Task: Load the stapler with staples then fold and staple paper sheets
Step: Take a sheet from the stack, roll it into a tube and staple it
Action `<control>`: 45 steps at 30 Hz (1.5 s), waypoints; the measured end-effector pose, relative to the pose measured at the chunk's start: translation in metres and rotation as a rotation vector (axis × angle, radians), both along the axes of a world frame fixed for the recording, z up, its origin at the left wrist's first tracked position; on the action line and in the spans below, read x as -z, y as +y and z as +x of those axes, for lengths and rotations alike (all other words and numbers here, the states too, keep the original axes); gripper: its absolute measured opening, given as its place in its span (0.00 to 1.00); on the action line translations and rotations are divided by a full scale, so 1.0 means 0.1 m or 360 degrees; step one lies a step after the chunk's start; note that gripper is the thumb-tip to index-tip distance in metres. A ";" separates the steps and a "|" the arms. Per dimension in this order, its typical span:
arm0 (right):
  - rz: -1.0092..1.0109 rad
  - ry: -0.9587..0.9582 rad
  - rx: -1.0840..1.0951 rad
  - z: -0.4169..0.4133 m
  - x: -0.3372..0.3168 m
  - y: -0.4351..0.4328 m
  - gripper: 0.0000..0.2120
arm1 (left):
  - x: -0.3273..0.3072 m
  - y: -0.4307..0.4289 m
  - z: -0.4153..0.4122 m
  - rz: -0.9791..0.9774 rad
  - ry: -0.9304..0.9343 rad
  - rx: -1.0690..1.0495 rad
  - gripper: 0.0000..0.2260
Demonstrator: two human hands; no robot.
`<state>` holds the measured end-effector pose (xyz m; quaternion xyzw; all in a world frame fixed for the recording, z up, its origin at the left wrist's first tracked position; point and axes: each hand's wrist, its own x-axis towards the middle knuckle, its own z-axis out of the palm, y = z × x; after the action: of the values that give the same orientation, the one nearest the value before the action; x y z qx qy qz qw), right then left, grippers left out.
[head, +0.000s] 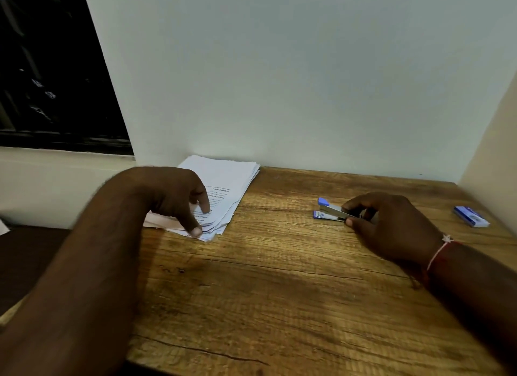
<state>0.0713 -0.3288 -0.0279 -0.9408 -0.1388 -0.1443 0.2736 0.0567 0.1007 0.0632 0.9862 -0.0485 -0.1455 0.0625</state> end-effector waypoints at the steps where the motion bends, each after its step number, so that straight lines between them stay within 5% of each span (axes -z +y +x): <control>1: -0.0005 0.0011 -0.0002 0.00 0.00 0.00 0.10 | 0.01 0.03 0.02 -0.0008 -0.0011 0.0006 0.25; 8: -0.0027 0.0027 0.0044 0.00 -0.01 0.01 0.10 | 0.04 0.14 0.12 -0.0165 -0.0049 0.0016 0.13; 12: -0.0042 0.0051 0.0077 0.01 -0.04 0.01 0.11 | 0.03 0.16 0.12 -0.0293 -0.0010 -0.0038 0.37; 14: -0.0040 0.0048 0.0079 0.01 -0.04 0.01 0.11 | 0.03 0.16 0.14 -0.0305 0.0023 -0.0041 0.41; 19: -0.0017 0.0029 0.0076 0.00 -0.03 0.01 0.10 | 0.06 -0.01 0.15 -0.0259 -0.0093 -0.0178 0.26; 26: -0.0033 0.0036 0.0082 0.00 -0.04 0.00 0.11 | 0.06 -0.25 0.09 -0.0049 -0.0195 -0.0250 0.29; 45: -0.0076 0.0046 0.0099 0.00 -0.06 0.00 0.12 | 0.09 -0.09 0.18 -0.0139 -0.0200 -0.0282 0.10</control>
<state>0.0711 -0.3284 -0.0219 -0.9529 -0.1089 -0.1359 0.2484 0.0743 0.0915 0.0546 0.9901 0.0287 -0.0750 0.1149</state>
